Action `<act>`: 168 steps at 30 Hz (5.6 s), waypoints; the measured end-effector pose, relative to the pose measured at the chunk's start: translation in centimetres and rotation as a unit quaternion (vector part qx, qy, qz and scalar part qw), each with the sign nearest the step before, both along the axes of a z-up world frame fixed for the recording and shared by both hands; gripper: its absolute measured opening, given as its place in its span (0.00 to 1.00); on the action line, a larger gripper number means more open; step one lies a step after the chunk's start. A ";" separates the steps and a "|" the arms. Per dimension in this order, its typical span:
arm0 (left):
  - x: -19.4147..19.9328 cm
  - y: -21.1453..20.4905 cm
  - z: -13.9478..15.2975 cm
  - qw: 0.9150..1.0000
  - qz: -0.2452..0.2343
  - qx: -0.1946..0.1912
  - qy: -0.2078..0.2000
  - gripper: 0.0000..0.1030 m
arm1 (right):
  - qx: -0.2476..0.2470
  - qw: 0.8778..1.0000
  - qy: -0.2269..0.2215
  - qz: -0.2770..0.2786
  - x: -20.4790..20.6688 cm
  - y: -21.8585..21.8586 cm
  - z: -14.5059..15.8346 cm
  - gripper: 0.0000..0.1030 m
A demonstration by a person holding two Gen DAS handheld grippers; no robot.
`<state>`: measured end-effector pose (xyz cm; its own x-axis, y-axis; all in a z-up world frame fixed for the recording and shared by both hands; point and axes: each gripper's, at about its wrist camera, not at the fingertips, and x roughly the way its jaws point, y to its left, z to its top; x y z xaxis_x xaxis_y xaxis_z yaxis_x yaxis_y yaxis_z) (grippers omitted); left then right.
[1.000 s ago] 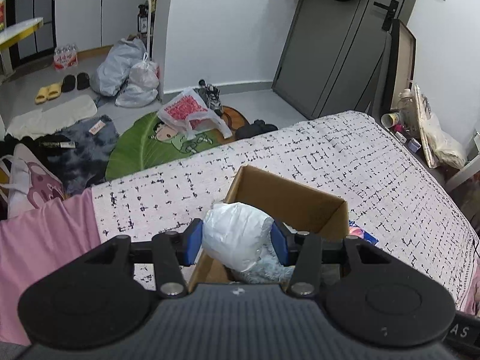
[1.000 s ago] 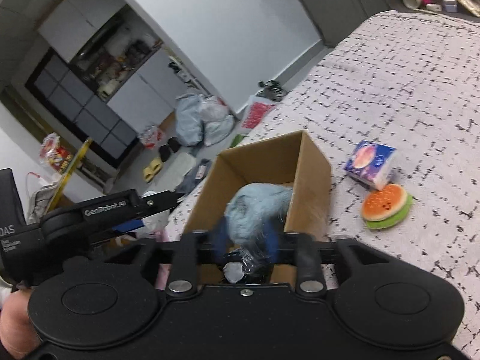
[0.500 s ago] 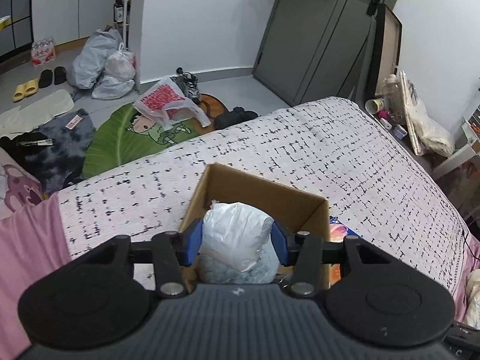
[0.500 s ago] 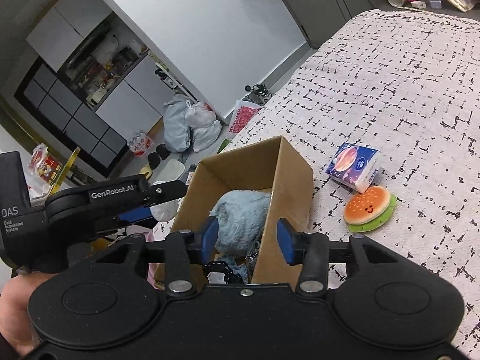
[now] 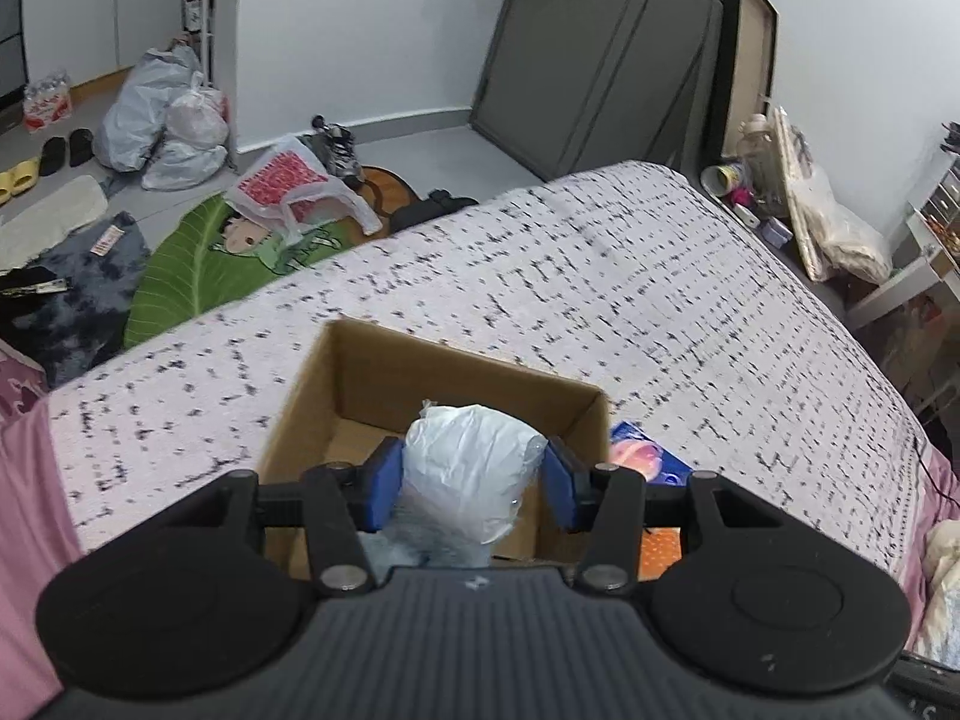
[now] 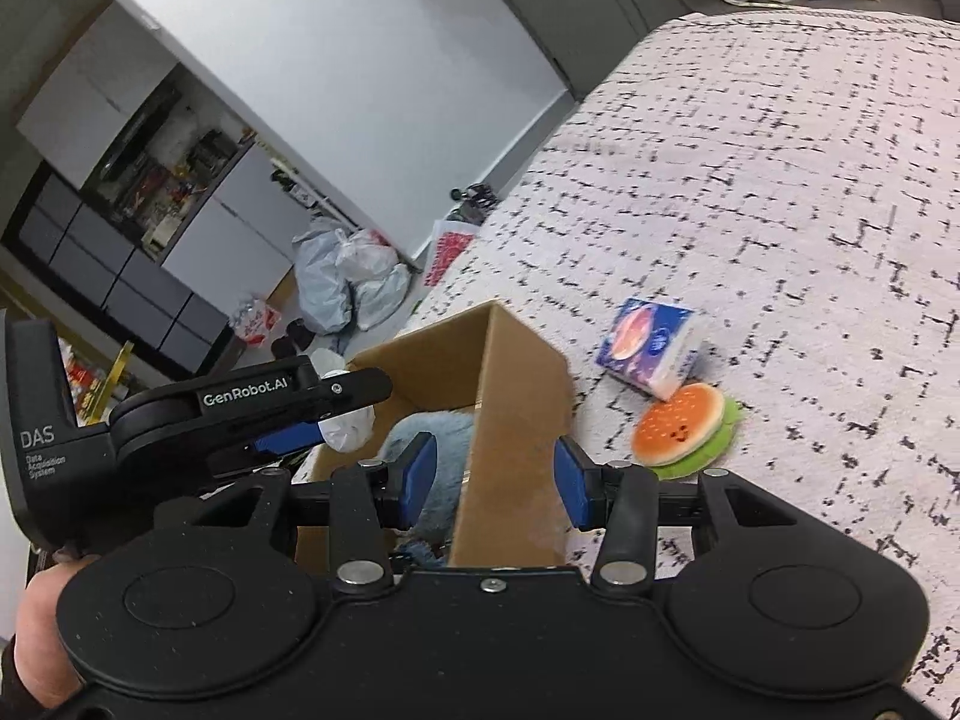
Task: Organize soft objects
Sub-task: 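Open both grippers to drop the white ball and black bag into the box, then move the right tool to the burger squishy and grasp it, then grasp the blue tissue pack with the left gripper while the right lifts the burger, then carry the tissue pack and burger squishy over the box with both grippers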
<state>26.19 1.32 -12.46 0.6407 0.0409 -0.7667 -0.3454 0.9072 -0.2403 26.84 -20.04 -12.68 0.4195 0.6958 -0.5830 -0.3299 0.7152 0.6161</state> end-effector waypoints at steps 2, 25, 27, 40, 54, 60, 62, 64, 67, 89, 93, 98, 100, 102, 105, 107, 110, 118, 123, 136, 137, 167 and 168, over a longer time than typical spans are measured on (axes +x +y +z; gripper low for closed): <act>0.3 -0.3 -0.1 1.000 -0.014 -0.012 -0.003 0.50 | -0.001 1.000 0.006 -0.006 0.4 -0.3 -0.3 0.43; -0.1 -1.6 1.8 1.000 -0.008 -0.006 0.004 0.71 | -0.009 0.998 0.037 -0.048 2.0 -2.1 -2.4 0.55; -0.1 -2.1 2.0 1.000 -0.010 -0.004 0.006 0.71 | -0.007 0.997 0.046 -0.057 2.3 -2.4 -2.8 0.58; 2.0 -6.3 3.1 0.999 -0.016 0.031 0.020 0.71 | 0.036 0.988 0.106 -0.107 3.6 -4.9 -5.9 0.60; 5.3 -12.1 1.1 0.996 -0.050 0.054 0.056 0.71 | 0.085 0.975 0.157 -0.129 4.5 -6.0 -8.8 0.58; 6.6 -13.5 0.2 0.995 -0.055 0.048 0.069 0.71 | 0.109 0.969 0.173 -0.141 4.9 -6.3 -9.8 0.58; 7.0 -13.9 -0.3 0.994 -0.059 0.044 0.075 0.71 | 0.114 0.967 0.179 -0.142 5.1 -6.3 -10.3 0.57; 7.4 -14.2 -0.8 0.994 -0.059 0.041 0.083 0.71 | 0.118 0.963 0.192 -0.145 5.3 -6.3 -11.1 0.56; 8.0 -14.3 -1.6 0.993 -0.056 0.033 0.095 0.70 | 0.135 0.958 0.207 -0.148 5.7 -6.3 -12.2 0.50; 10.1 -14.4 -6.9 0.993 -0.008 -0.002 0.116 0.71 | 0.104 0.963 0.187 -0.163 5.8 -6.4 -12.8 0.15; 10.3 -14.0 -7.7 0.993 0.003 -0.007 0.119 0.71 | 0.095 0.963 0.179 -0.179 5.6 -7.3 -12.4 0.15; 10.3 -13.1 -8.2 0.992 0.029 -0.049 0.111 0.71 | 0.079 0.962 0.167 -0.199 5.2 -8.4 -11.7 0.15; 10.4 -13.1 -8.2 0.993 0.031 -0.047 0.106 0.72 | 0.071 0.961 0.164 -0.210 5.2 -8.9 -11.6 0.15; 10.7 -13.3 -8.3 0.993 0.025 -0.035 0.107 0.73 | 0.063 0.960 0.160 -0.220 5.2 -9.5 -11.4 0.15; 11.1 -13.8 -8.5 0.994 0.011 -0.013 0.108 0.74 | 0.064 0.958 0.158 -0.231 5.2 -10.2 -11.3 0.15; 11.3 -14.1 -8.7 0.995 0.003 0.005 0.103 0.75 | 0.065 0.957 0.158 -0.233 5.4 -10.2 -11.4 0.15; 11.6 -14.8 -9.2 0.994 -0.011 0.036 0.102 0.76 | 0.067 0.957 0.159 -0.232 5.4 -10.3 -11.4 0.15; 11.8 -15.6 -10.2 0.991 -0.026 0.086 0.095 0.77 | 0.045 0.950 0.156 -0.267 5.2 -11.4 -11.0 0.15; 11.9 -15.5 -10.7 0.991 -0.024 0.090 0.096 0.78 | 0.049 0.950 0.148 -0.270 4.9 -11.9 -10.3 0.15; 11.0 -15.7 -9.5 0.995 -0.045 0.067 0.065 0.49 | 0.061 0.949 0.131 -0.279 3.9 -13.7 -8.6 0.15; 10.8 -15.8 -9.2 0.995 -0.048 0.067 0.063 0.45 | 0.061 0.950 0.129 -0.279 3.9 -13.7 -8.5 0.15; 2.8 -8.9 1.5 0.998 -0.062 -0.011 -0.020 0.35 | 0.060 0.973 0.058 -0.214 2.0 -10.2 -2.8 0.15; 2.3 -8.5 1.9 0.998 -0.061 -0.008 -0.022 0.35 | 0.059 0.975 0.054 -0.208 1.9 -9.8 -2.5 0.15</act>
<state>28.54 -7.15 -10.51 0.6726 -0.0521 -0.7382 -0.2217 0.9375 -0.2682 28.75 -29.84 -15.22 0.6204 0.5429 -0.5661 0.0456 0.6956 0.7170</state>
